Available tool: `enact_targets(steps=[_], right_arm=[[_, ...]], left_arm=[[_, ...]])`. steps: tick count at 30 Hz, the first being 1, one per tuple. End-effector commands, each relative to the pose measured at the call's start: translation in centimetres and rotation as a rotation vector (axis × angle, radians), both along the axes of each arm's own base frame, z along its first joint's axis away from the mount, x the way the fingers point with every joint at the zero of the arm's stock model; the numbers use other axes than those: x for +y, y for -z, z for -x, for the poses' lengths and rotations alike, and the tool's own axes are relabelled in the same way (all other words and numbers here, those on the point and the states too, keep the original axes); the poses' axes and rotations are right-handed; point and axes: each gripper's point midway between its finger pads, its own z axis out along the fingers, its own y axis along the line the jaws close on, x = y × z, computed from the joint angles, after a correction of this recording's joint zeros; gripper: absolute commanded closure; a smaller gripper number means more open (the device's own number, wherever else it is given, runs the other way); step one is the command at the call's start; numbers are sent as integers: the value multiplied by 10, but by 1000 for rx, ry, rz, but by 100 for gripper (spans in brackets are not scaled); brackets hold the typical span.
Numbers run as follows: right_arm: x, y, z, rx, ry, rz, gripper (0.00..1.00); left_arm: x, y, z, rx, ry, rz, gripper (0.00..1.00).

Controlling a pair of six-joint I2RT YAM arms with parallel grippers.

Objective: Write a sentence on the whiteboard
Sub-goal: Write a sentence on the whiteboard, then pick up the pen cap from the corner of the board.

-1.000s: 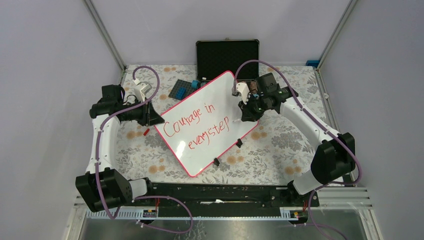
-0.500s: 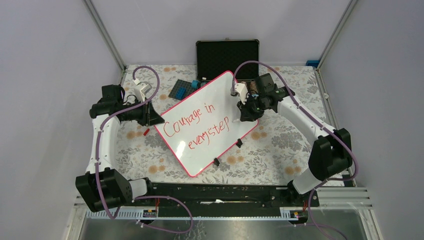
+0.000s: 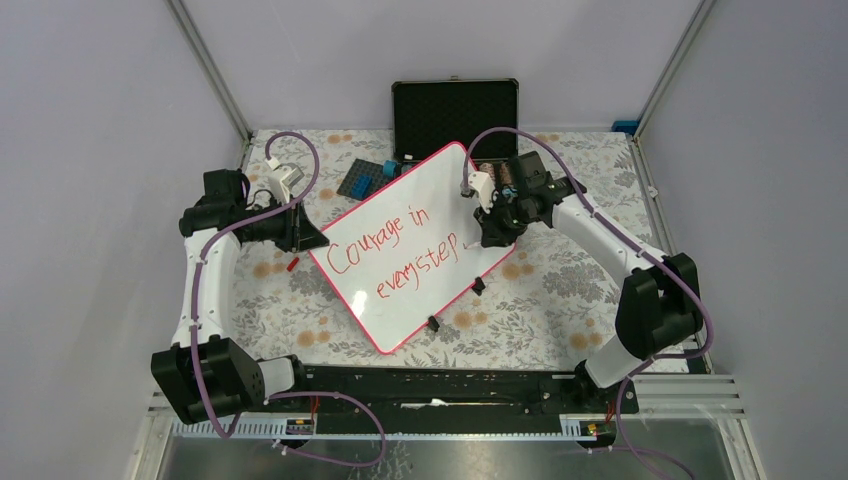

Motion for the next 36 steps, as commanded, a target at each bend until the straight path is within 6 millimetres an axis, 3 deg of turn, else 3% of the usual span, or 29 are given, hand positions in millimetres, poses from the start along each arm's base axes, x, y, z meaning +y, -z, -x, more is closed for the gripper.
enact_targets(steps=[1,9,16,22,25,28,30,36], right_arm=[[-7,-1,-1,-41,2,24,100],[1,-26,-1,-54,-10,-26,100],[13,-67,1,-74,-33,-107,100],[19,-92,4,-81,-51,-159,100],[24,-102,6,-71,-57,-193,100],[29,-111,9,-55,-68,-222,100],[31,-117,10,-46,-75,-238,100],[39,-136,24,24,-102,-316,100]], left_arm=[[4,8,-5,-31,17,-50,93],[3,6,-5,-34,20,-42,89],[3,-9,-10,-66,7,-39,61],[5,-44,-16,-146,-17,-27,38],[9,-69,-20,-199,-40,-12,32],[21,-91,-23,-245,-83,-15,30],[36,-93,-27,-257,-138,-66,29],[92,-52,-24,-164,-282,-186,30]])
